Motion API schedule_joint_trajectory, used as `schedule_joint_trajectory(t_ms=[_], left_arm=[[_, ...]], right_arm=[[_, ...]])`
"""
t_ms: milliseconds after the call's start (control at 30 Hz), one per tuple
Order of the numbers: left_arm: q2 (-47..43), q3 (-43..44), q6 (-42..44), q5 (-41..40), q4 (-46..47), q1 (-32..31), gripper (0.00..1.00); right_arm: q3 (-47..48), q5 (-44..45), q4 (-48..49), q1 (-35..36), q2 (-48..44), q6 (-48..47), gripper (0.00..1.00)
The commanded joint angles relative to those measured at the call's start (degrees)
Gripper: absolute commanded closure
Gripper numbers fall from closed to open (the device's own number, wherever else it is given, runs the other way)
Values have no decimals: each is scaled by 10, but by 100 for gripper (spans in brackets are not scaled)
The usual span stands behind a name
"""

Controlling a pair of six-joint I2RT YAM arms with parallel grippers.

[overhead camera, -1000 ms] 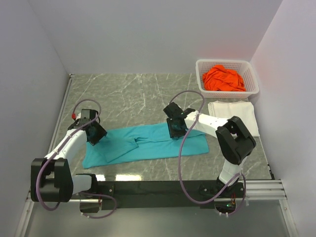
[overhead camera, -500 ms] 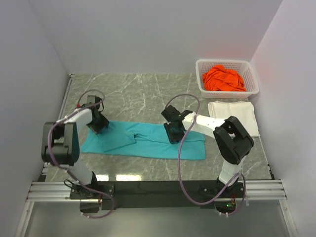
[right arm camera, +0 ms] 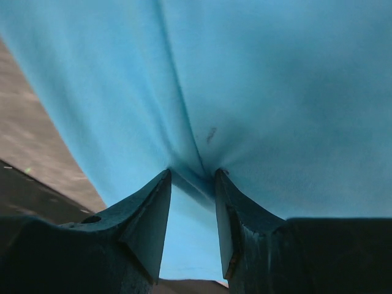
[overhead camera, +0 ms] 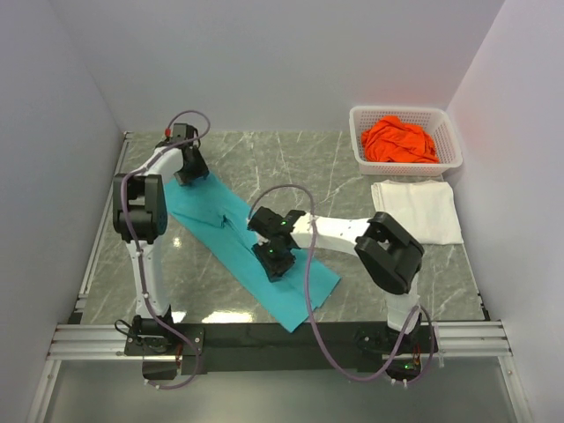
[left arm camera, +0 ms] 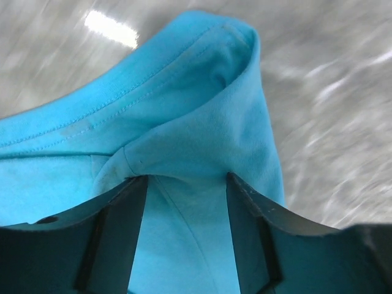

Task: Fold and stack the t-shirts
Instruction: Fold the tshirt

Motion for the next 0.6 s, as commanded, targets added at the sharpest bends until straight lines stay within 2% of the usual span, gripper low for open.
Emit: schedule_joint_trajectory(t_ms=[0,33,67,233,433,533,567], left_arm=[[64,52,72,17,14,-6,37],[83,85,79,20,13,-8,32],[92,99,97,27,15,-12,31],[144,182,123,34,20,-25,30],[201,294,130,58,0,-29,29],[193,297,125,75,33,-29,26],[187,288,123,87,46,-29,21]], right_arm=[[41,-42,-29,31,63,14,58],[56,-42,-32,37,72,14,58],[89,-48,-35,48,90,15,58],[189,-37,-59,71,140,17,58],[245,-27,-55,75,173,29,58],[263,-4,-55,75,173,32,57],[266,3,-56,74,164,33,57]])
